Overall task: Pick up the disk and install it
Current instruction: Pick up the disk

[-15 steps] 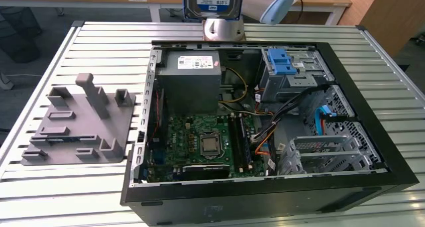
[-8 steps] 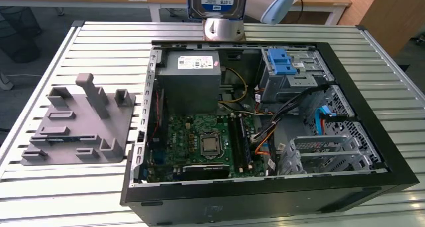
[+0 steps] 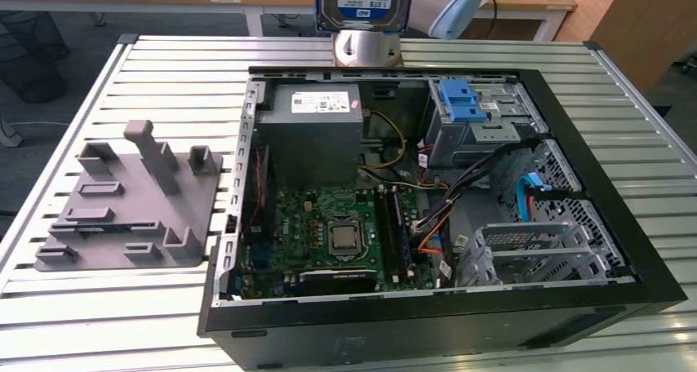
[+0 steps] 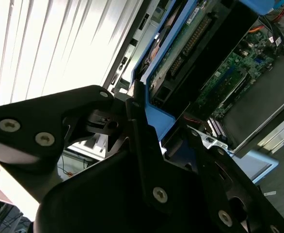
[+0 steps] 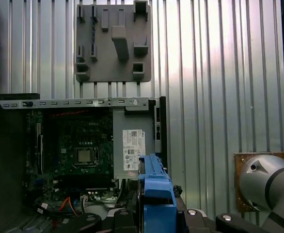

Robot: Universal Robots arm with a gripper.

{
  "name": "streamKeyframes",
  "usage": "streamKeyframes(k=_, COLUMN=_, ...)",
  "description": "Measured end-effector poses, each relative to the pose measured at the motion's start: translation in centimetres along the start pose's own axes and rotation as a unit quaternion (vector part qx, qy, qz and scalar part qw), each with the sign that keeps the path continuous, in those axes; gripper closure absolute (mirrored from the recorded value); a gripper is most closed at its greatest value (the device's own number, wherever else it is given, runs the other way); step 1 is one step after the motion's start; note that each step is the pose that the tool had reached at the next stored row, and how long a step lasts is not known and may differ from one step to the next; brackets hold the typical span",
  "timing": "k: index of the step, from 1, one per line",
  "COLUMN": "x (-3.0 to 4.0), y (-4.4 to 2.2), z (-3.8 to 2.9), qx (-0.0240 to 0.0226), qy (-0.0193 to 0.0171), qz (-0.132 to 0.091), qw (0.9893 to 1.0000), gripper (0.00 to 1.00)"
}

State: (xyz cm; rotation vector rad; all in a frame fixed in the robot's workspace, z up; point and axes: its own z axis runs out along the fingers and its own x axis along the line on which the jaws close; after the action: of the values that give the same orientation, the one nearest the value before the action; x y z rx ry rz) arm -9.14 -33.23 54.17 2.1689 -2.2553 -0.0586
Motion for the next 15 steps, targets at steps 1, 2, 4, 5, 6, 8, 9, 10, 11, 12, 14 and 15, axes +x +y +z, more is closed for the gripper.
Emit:
streamKeyframes(k=1, x=0.0, y=-0.1, z=0.0, qx=0.0, qy=0.0, qz=0.0, qw=1.0, gripper=0.64)
streamKeyframes(k=2, x=-0.01, y=-0.21, z=-0.01, qx=0.0, qy=0.0, qz=0.0, qw=1.0, gripper=0.64)
streamKeyframes(k=4, x=-0.02, y=-0.43, z=-0.01, qx=0.0, qy=0.0, qz=0.0, qw=1.0, gripper=0.64)
streamKeyframes(k=5, x=-0.02, y=-0.54, z=-0.02, qx=0.0, qy=0.0, qz=0.0, qw=1.0, gripper=0.64)
streamKeyframes(k=6, x=-0.02, y=-0.64, z=-0.02, qx=0.0, qy=0.0, qz=0.0, qw=1.0, gripper=0.64)
streamKeyframes(k=8, x=-0.04, y=-1.12, z=-0.04, qx=0.0, qy=0.0, qz=0.0, qw=1.0, gripper=0.64)
streamKeyframes(k=9, x=-0.04, y=-1.03, z=-0.03, qx=0.0, qy=-0.0001, qz=0.0, qw=1.0, gripper=0.64)
streamKeyframes(k=10, x=-0.03, y=-0.88, z=-0.02, qx=0.0001, qy=-0.0001, qz=0.0, qw=1.0, gripper=0.64)
streamKeyframes(k=11, x=-0.03, y=-0.88, z=-0.02, qx=0.0001, qy=-0.0001, qz=0.0, qw=1.0, gripper=0.64)
streamKeyframes(k=12, x=-0.03, y=-0.88, z=-0.02, qx=0.0, qy=0.0, qz=0.0, qw=1.0, gripper=0.64)
streamKeyframes(k=14, x=-0.03, y=-0.87, z=-0.02, qx=0.0, qy=0.0, qz=0.0, qw=1.0, gripper=0.64)
streamKeyframes(k=15, x=-0.03, y=-0.87, z=-0.02, qx=0.0, qy=0.0, qz=0.0, qw=1.0, gripper=0.64)
